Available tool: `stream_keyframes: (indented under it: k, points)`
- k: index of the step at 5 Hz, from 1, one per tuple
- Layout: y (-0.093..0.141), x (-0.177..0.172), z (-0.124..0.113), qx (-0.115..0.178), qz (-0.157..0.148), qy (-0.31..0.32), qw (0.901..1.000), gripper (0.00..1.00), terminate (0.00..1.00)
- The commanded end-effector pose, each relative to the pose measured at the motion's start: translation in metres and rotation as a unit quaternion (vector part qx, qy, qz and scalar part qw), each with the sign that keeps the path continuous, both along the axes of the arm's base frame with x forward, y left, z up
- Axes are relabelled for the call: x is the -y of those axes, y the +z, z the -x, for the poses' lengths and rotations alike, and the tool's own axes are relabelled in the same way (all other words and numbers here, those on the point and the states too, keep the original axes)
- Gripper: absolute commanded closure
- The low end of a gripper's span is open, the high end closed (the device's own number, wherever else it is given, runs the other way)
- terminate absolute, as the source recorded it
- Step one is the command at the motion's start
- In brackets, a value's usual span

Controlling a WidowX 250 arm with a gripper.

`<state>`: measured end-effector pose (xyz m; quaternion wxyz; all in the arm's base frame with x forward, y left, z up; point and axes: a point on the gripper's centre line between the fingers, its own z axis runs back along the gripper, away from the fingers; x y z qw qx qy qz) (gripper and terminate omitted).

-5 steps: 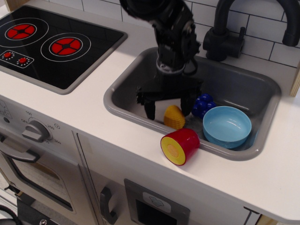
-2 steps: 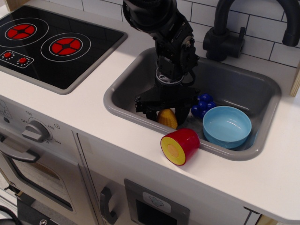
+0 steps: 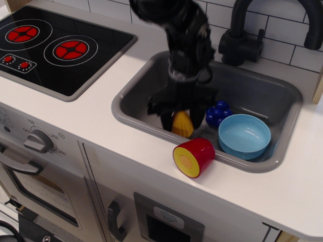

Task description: Put corn in bowl sink

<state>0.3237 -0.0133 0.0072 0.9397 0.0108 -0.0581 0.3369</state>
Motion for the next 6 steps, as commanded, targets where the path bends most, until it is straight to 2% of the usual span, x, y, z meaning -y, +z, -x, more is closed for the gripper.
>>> stream_keyframes:
  k: [1,2,3,4,6]
  points:
    - [0.059,0.042,-0.021,0.047,0.039,0.009,0.9981,1.0,0.0]
    - [0.05,0.073,-0.032,0.026,0.046,0.013,0.9985,1.0,0.0]
    - [0.035,0.093,-0.036,0.032,0.062,0.027,0.9972,1.0,0.0]
    - [0.026,0.095,-0.034,0.029,0.048,0.03,0.998,1.0,0.0]
    - [0.033,0.085,-0.032,0.038,0.044,0.055,0.9968,1.0,0.0]
